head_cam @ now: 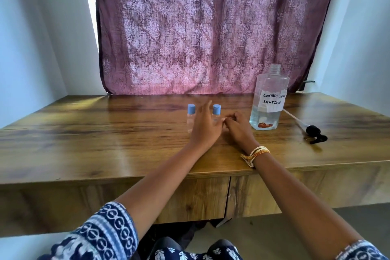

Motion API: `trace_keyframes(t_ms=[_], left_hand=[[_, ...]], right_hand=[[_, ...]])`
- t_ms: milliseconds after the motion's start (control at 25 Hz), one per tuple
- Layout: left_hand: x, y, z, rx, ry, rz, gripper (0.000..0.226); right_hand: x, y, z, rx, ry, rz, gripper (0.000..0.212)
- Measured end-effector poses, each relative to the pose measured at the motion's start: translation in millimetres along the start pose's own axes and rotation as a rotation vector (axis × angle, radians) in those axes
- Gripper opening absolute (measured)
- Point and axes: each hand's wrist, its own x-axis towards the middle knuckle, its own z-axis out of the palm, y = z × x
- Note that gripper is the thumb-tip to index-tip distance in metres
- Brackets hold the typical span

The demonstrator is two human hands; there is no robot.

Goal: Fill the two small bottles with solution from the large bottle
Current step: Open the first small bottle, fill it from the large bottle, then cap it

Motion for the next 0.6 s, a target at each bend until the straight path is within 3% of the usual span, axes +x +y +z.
trace_keyframes(t_ms=[120,240,400,600], left_hand=[[3.5,-6.9,7.1,-0.044,-0.053,-0.157,0.056],[10.6,-16.6,5.3,-0.092,-0.141,-0.273,0.050],[24.0,-24.5,4.5,-0.042,-0.149,-0.226,0.060],[23.0,-29.4,9.6,-0.083,-0.139,-0.166,0.036]], right_hand=[[-2.2,-1.5,-0.4,0.054,0.039,0.030,0.023],[-2.0,-3.8,-1.5,0.085,0.092,-0.065,0.020],[6.8,-16.1,-5.1,0.169,0.119,-0.182,0.022],[22.4,-20.8,0.7,0.116,0.089,-0.239,0.029]])
